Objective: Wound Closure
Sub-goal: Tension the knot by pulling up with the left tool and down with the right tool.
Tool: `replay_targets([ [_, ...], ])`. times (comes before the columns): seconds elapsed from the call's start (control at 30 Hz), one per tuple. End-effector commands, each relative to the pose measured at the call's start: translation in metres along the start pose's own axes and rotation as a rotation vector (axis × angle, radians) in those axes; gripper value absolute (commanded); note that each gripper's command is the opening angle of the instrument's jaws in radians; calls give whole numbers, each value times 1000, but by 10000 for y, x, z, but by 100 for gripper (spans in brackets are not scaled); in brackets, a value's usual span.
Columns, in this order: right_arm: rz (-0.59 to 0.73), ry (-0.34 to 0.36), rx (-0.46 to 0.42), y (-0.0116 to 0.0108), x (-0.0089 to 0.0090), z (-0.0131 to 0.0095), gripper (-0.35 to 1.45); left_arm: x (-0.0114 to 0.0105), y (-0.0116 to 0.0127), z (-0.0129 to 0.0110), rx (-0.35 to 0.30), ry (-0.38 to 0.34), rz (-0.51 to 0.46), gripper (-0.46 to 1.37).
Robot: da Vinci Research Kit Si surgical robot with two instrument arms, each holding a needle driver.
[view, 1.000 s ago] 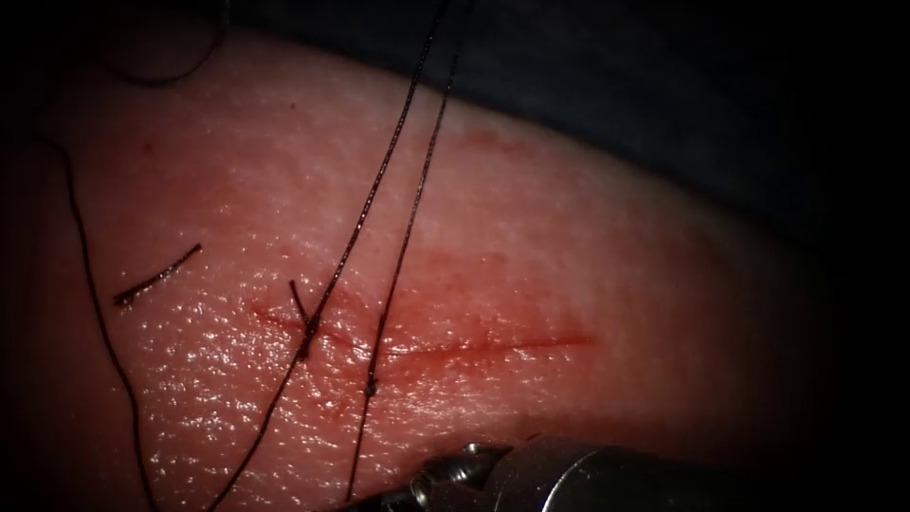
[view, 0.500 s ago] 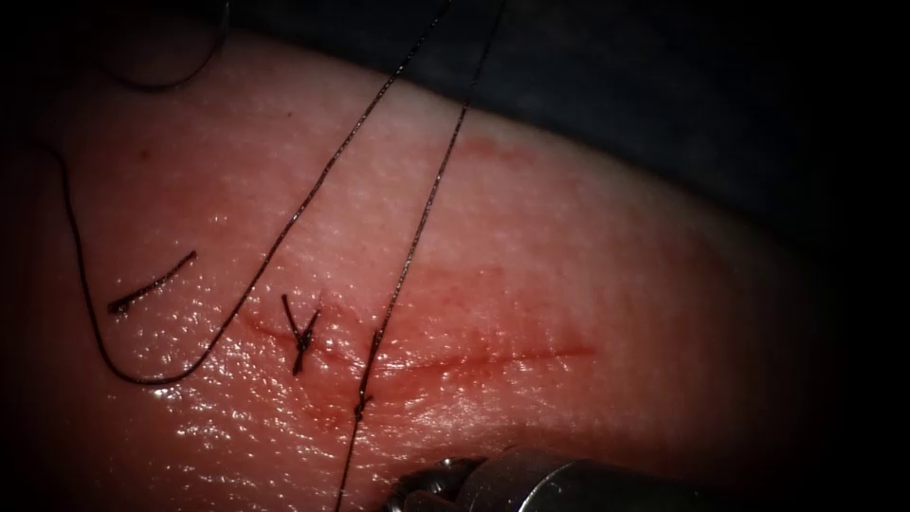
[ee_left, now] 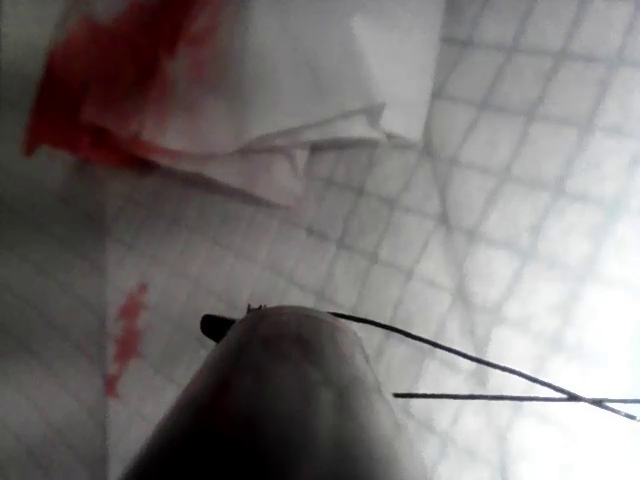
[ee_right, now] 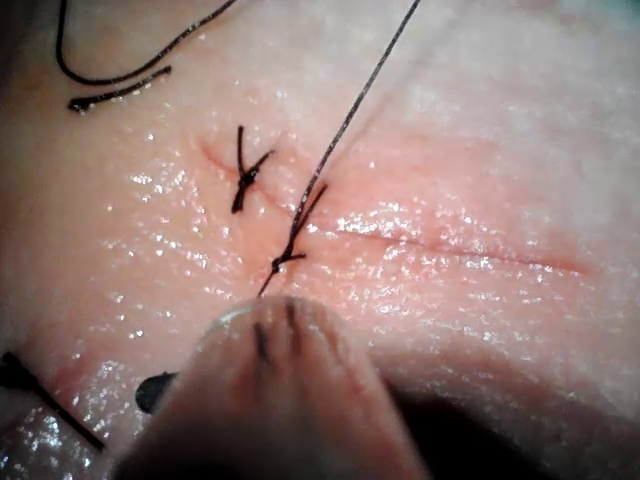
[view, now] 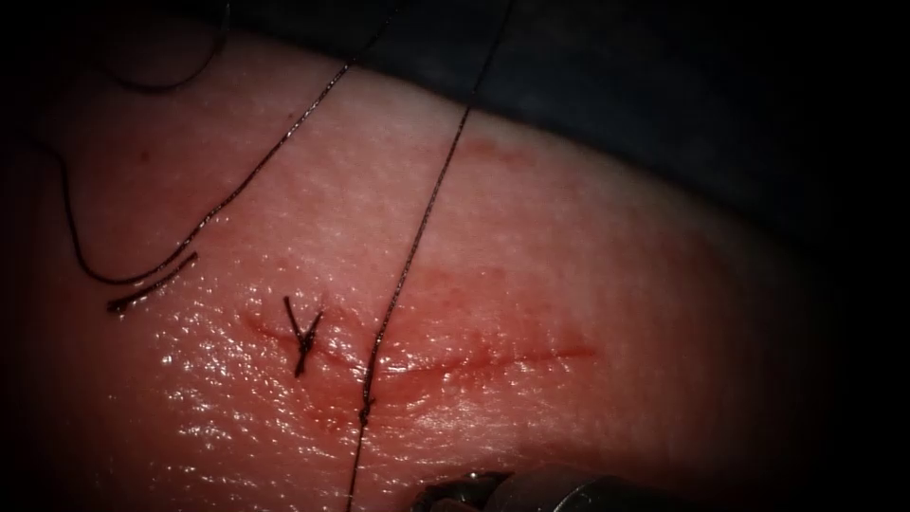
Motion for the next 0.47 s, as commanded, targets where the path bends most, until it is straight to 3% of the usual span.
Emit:
replay_targets([
  [0.03, 0, 11, 4, -2, 0, -2, -35, 0, 0, 0, -11, 6, -4, -35],
  [0.47, -27, 24, 11, -6, 0, -7, -35, 0, 0, 0, -28, 16, -12, -35],
])
